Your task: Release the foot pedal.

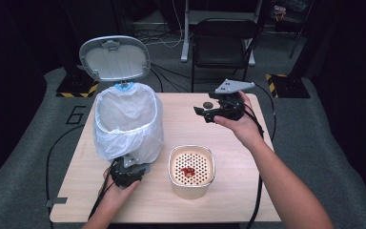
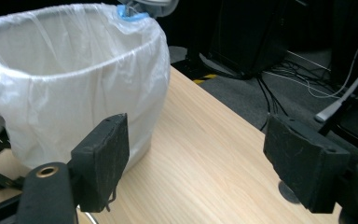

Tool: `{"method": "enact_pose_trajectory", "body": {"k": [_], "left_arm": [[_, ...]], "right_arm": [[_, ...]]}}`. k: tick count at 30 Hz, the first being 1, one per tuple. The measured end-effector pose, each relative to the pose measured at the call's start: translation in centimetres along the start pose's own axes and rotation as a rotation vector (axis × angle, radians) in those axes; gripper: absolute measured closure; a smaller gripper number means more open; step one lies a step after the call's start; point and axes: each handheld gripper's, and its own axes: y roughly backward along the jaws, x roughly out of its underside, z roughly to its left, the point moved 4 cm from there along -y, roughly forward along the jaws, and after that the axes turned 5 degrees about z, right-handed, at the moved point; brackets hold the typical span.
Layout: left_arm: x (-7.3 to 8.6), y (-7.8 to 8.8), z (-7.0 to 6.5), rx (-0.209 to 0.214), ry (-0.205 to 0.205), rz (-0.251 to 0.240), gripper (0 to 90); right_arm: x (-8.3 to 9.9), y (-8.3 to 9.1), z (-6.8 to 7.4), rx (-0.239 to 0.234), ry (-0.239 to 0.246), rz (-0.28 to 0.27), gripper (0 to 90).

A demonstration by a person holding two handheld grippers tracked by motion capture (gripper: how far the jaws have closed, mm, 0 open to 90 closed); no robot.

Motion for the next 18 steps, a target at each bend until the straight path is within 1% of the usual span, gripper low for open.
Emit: {"method": "enact_pose_trajectory", "body": {"k": [2,3,4,5,6,8,9,10,11,12,13,15,16,17,18], "left_arm": [[-0.3,0.6,-0.2,0.035,0.021,0.006,43.1],[-0.3,0.9,-0.4,0.052,0.052,0.002,42.0],[-0.3,1.4,0.0,0.056,-0.015,0.01,41.4],[-0.2,1.8,-0.1,0.056,-0.017,0.003,41.3],[0.1,2.3,-0.1,0.069,-0.018,0.004,40.8],[0.6,3.1,-0.1,0.124,-0.005,-0.007,40.4],[0.8,3.4,0.1,0.132,-0.006,-0.017,40.4],[1.2,3.6,0.1,0.139,0.001,-0.024,40.3],[1.5,3.9,0.2,0.147,0.002,-0.021,40.3],[1.8,4.2,0.2,0.16,0.011,-0.025,40.2],[2.1,4.4,0.3,0.162,0.015,-0.024,39.7],[2.7,4.8,0.4,0.166,0.062,-0.026,39.7],[3.0,5.0,0.6,0.171,0.062,-0.025,39.7],[3.2,5.1,1.3,0.16,0.019,-0.026,39.6],[3.4,5.1,1.6,0.155,0.022,-0.03,39.5]], "right_arm": [[0.7,0.5,-0.2,0.007,-0.005,0.008,22.2],[1.1,0.8,-0.3,0.013,-0.005,0.008,22.2],[1.5,1.0,-0.5,0.021,-0.005,0.011,22.2],[1.9,1.3,-0.6,0.027,-0.007,0.011,22.3],[2.3,1.5,-0.7,0.032,-0.018,0.013,22.4],[3.2,2.0,-0.9,0.045,-0.029,0.021,22.5],[3.8,2.2,-0.9,0.049,-0.04,0.031,22.5],[4.3,2.4,-1.0,0.055,-0.041,0.038,22.5],[4.9,2.6,-1.1,0.06,-0.04,0.041,22.5],[5.4,2.7,-1.1,0.067,-0.046,0.047,22.7],[5.9,2.8,-1.1,0.073,-0.041,0.053,23.0],[7.0,3.1,-1.0,0.079,-0.047,0.058,23.1],[7.4,3.2,-0.9,0.076,-0.05,0.055,23.2],[7.9,3.4,-0.8,0.072,-0.067,0.058,23.5],[8.4,3.5,-0.7,0.072,-0.068,0.059,24.2]]}}
